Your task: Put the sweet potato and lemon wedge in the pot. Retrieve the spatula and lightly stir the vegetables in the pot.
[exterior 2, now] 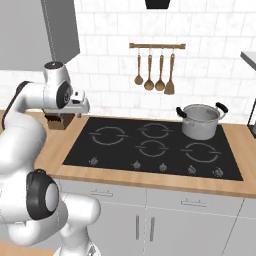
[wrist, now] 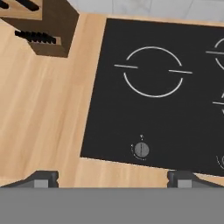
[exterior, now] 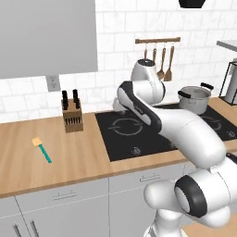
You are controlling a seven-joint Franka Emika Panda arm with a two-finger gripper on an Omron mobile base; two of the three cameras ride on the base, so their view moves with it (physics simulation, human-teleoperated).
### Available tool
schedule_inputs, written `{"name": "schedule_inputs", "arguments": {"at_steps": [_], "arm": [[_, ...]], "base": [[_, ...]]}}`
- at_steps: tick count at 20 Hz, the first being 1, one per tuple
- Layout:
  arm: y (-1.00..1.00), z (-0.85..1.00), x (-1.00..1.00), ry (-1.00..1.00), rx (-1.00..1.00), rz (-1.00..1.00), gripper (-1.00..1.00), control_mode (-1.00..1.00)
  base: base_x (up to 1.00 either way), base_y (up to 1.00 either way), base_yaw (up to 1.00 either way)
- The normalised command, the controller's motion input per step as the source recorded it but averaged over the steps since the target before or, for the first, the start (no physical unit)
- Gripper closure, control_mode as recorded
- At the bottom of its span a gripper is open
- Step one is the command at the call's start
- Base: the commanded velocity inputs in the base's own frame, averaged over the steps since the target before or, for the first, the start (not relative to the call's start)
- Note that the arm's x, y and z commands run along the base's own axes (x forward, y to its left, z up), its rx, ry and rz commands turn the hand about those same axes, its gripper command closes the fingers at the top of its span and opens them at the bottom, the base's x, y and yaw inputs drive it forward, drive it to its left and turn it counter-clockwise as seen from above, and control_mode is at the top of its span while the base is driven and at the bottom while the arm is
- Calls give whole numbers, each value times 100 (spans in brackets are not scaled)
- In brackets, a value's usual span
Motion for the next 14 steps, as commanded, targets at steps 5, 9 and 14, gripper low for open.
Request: {"name": "schedule_inputs", "arguments": {"at_steps": [5, 9, 14], "arm": [[100, -46, -62, 0, -9, 0, -100, -100], [100, -60, -29, 0, -15, 0, -100, -100], [100, -52, 0, 0, -5, 0, -100, -100]], "base": [[0, 0, 0], [0, 0, 0], [0, 0, 0]]}}
